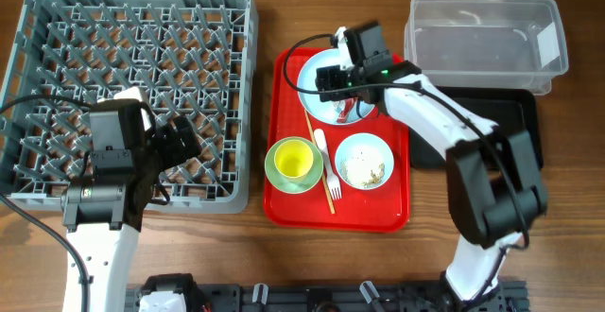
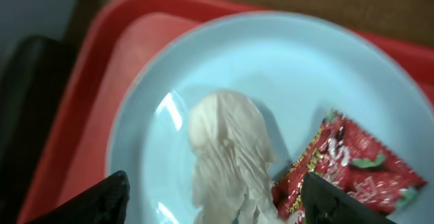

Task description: Sort waste into correct bins and load items into the dishwasher rack

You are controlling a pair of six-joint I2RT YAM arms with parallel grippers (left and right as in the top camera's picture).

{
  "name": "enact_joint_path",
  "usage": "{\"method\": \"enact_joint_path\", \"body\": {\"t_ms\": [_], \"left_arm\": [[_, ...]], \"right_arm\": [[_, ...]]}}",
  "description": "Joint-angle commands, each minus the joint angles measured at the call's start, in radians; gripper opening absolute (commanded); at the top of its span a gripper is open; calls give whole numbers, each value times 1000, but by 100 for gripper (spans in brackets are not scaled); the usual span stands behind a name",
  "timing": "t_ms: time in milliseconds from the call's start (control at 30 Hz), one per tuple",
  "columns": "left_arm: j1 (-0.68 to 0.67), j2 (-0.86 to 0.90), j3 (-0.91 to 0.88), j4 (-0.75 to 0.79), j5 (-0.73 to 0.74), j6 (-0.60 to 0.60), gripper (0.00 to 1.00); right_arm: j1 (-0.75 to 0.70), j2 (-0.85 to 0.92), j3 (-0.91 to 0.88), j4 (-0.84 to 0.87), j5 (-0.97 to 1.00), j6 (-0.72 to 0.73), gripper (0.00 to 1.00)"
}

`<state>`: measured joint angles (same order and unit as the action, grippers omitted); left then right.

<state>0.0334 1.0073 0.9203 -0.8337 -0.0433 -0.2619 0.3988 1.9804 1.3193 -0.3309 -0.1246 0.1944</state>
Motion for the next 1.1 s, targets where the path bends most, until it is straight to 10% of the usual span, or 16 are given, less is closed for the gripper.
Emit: {"method": "enact_joint_path", "body": {"t_ms": [0, 300, 1067], "left_arm": [[-5, 1, 19, 2, 9, -9, 100], [-5, 1, 19, 2, 9, -9, 100], [-5, 1, 19, 2, 9, -9, 100]], "right_arm": [[9, 52, 17, 3, 11, 42, 73], [15, 21, 18, -19, 13, 84, 12], [-313, -341, 18, -49, 379, 209, 23]]}}
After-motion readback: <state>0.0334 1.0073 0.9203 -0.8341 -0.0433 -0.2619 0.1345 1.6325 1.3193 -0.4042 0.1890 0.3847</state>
